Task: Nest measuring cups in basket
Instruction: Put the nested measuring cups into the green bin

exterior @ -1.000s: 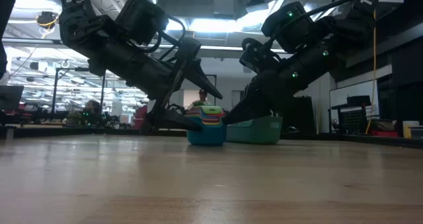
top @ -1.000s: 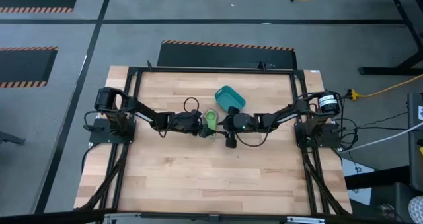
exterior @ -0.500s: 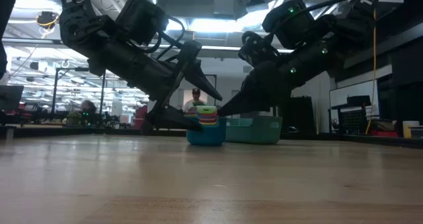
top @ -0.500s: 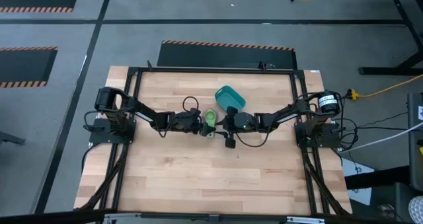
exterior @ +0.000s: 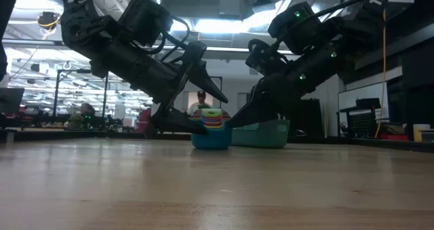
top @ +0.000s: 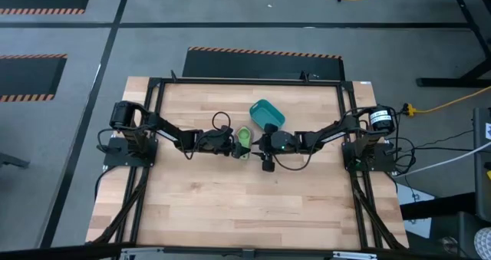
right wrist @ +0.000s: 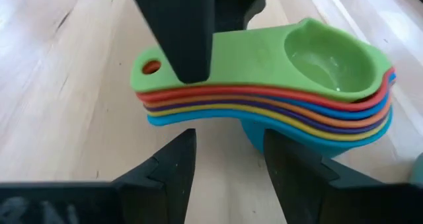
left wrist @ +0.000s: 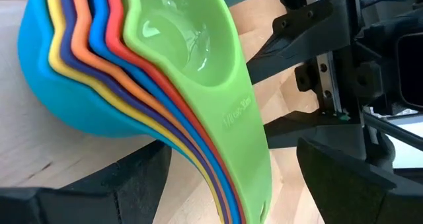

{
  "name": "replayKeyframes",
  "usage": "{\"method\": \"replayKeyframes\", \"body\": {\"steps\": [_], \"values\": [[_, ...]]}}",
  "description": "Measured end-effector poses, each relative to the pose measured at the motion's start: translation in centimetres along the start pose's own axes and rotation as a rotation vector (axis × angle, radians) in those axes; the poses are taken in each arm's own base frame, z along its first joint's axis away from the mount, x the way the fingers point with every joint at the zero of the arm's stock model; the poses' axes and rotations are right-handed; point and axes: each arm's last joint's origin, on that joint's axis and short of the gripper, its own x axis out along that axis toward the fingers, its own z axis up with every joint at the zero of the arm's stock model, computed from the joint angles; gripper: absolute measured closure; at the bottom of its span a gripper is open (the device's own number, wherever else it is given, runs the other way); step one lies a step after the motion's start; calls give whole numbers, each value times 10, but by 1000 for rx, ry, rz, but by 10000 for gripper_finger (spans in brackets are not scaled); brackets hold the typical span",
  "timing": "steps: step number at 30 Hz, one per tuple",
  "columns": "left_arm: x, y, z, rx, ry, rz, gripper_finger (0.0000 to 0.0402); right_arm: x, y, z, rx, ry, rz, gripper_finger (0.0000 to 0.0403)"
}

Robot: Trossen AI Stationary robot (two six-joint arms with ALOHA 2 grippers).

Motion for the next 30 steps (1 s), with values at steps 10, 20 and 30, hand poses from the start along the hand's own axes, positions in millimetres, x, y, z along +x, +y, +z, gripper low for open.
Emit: {"method": "replayKeyframes", "body": {"steps": [10, 20, 30], "values": [[0, 0, 0, -1, 0, 0, 82, 15, 4, -10, 9, -44, 58, 221], [0, 0, 0, 0, 2, 4, 88, 32, 6, 1, 10, -78, 63, 221], [0, 0, 0, 0, 1, 1, 127, 32, 7, 1, 6, -78, 102, 221]]}}
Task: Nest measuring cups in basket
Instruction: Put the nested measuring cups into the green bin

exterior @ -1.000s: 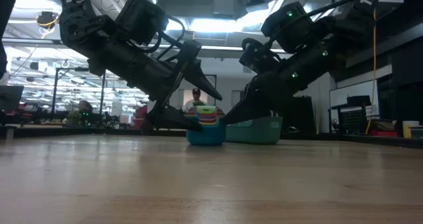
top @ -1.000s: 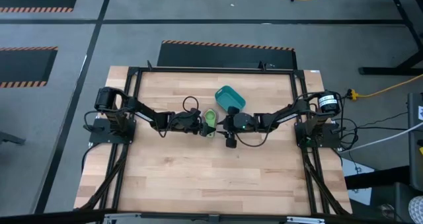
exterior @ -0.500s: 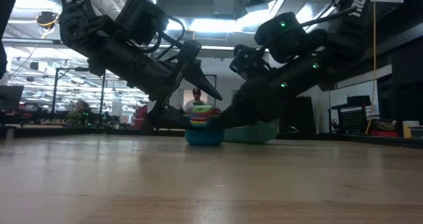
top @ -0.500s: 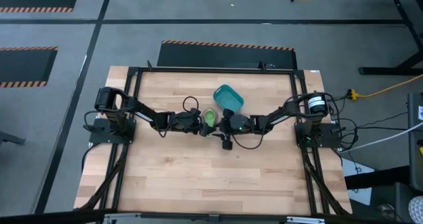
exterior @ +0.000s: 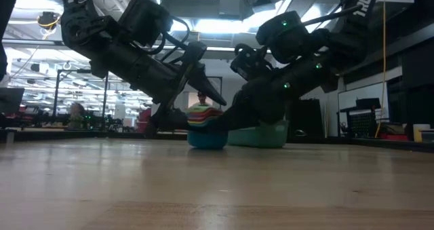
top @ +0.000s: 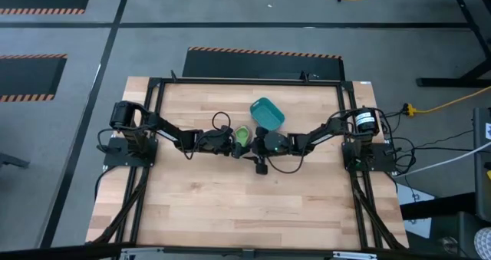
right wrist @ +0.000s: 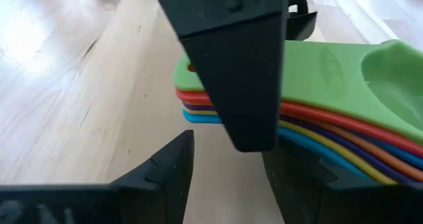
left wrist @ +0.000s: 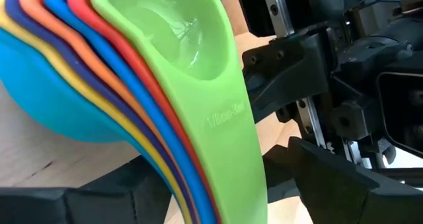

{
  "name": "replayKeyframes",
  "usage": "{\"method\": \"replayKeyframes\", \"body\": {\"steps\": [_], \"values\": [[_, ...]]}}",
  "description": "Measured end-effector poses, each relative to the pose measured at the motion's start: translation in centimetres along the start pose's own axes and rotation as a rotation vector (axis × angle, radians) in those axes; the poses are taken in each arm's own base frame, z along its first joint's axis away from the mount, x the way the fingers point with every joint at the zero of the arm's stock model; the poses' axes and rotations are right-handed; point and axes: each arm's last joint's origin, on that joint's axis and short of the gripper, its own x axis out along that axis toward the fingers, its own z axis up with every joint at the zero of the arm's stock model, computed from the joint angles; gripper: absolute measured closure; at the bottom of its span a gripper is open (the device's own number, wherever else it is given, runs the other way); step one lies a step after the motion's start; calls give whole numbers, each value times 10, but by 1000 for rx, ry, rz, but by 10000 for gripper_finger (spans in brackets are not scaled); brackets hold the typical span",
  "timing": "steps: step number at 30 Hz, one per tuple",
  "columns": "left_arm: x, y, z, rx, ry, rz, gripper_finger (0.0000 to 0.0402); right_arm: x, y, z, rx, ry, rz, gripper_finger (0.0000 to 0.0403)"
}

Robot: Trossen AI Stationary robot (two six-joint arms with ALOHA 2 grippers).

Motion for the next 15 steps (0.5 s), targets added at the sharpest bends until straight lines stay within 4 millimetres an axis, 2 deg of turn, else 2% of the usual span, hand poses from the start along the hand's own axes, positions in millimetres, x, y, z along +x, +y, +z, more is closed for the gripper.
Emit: {"method": "replayKeyframes", "body": {"steps": [4, 9, 15], "values": [[0, 0, 0, 0, -1, -1, 142, 0, 0, -2, -1, 24, 2, 221], [0, 0, 0, 0, 0, 0, 158, -10, 0, -2, -3, 136, 6, 221], [0, 1, 0, 2, 4, 9, 176, -26, -1, 10, -13, 168, 7, 221]]}}
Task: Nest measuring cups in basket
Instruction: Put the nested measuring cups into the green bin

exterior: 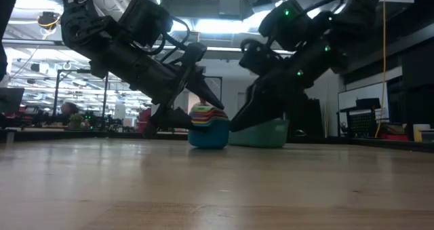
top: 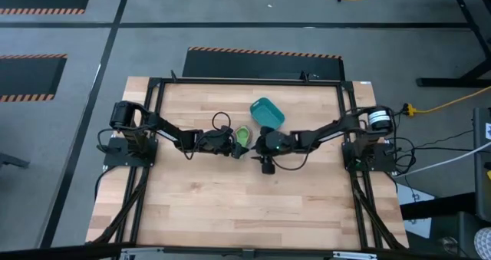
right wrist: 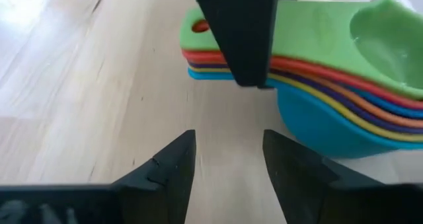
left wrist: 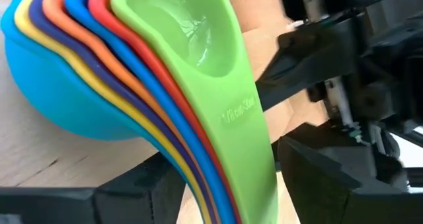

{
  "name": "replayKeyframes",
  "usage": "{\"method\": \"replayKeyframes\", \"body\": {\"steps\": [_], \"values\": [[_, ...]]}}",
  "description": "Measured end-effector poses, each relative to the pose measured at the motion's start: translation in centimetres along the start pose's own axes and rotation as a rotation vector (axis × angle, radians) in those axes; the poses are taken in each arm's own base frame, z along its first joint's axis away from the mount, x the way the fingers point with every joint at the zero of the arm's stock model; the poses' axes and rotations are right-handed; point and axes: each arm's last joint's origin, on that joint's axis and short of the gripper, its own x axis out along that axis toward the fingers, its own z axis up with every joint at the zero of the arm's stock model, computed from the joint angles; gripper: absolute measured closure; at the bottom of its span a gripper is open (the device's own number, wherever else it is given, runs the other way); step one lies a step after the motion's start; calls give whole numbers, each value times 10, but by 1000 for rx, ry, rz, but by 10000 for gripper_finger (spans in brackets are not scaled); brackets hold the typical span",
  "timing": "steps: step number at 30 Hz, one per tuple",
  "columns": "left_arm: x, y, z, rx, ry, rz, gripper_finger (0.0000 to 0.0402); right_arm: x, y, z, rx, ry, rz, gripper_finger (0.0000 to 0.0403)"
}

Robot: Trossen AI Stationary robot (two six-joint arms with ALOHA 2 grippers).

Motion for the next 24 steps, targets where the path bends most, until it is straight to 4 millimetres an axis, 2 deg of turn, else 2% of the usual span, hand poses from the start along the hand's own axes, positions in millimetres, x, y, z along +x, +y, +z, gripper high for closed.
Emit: {"method": "replayKeyframes", "body": {"steps": [13, 20, 24], "values": [[0, 0, 0, 3, 2, 4, 229, -26, -2, 8, -27, 72, 0, 221], [0, 0, 0, 8, 2, 3, 253, -30, -4, 7, -30, 106, -88, 221], [0, 0, 0, 9, 1, 4, 265, -30, -3, 5, -33, 121, -82, 221]]}}
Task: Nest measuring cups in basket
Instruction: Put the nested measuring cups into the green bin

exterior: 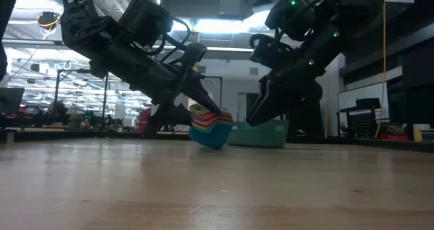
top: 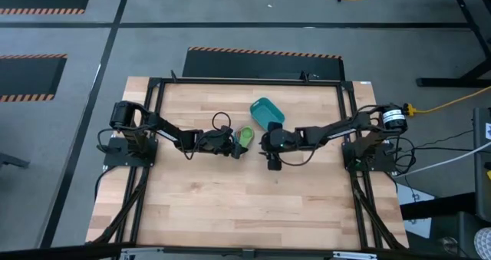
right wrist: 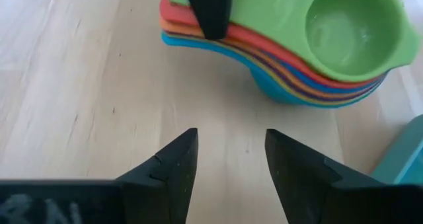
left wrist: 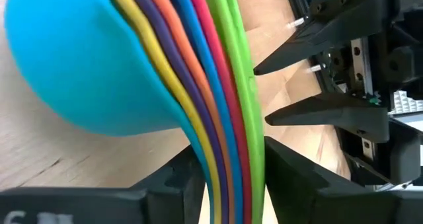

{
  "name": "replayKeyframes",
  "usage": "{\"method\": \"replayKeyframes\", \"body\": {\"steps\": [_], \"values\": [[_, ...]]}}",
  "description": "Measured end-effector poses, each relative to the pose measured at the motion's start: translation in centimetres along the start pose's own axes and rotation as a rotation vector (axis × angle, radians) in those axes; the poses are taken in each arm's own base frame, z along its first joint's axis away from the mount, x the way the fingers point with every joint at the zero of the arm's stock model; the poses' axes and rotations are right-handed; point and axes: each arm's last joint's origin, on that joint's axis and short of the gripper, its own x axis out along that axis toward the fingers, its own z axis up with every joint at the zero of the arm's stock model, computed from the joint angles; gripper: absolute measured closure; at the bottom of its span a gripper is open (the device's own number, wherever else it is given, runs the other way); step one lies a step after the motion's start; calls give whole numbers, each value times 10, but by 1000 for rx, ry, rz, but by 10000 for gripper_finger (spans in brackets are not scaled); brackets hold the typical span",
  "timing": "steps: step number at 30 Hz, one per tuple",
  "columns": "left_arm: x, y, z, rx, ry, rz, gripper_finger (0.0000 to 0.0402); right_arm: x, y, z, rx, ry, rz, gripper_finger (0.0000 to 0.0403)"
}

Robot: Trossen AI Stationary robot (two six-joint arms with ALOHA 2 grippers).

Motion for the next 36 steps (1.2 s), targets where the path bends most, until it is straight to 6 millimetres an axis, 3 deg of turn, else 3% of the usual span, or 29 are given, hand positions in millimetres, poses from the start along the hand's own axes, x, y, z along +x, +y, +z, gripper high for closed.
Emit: {"method": "replayKeyframes", "body": {"steps": [11, 20, 28, 36], "values": [[0, -3, 1, 22, -11, -23, 316, -21, -1, 5, -15, 6, -3, 221], [-1, -8, 6, 11, -31, -91, 318, -46, -7, 8, -22, 34, -92, 221], [-1, -24, 27, -6, -28, -323, 318, -68, -15, 10, -36, 47, -230, 221], [10, -44, 71, 118, -14, -423, 318, -76, -30, 11, 2, 32, -304, 221]]}}
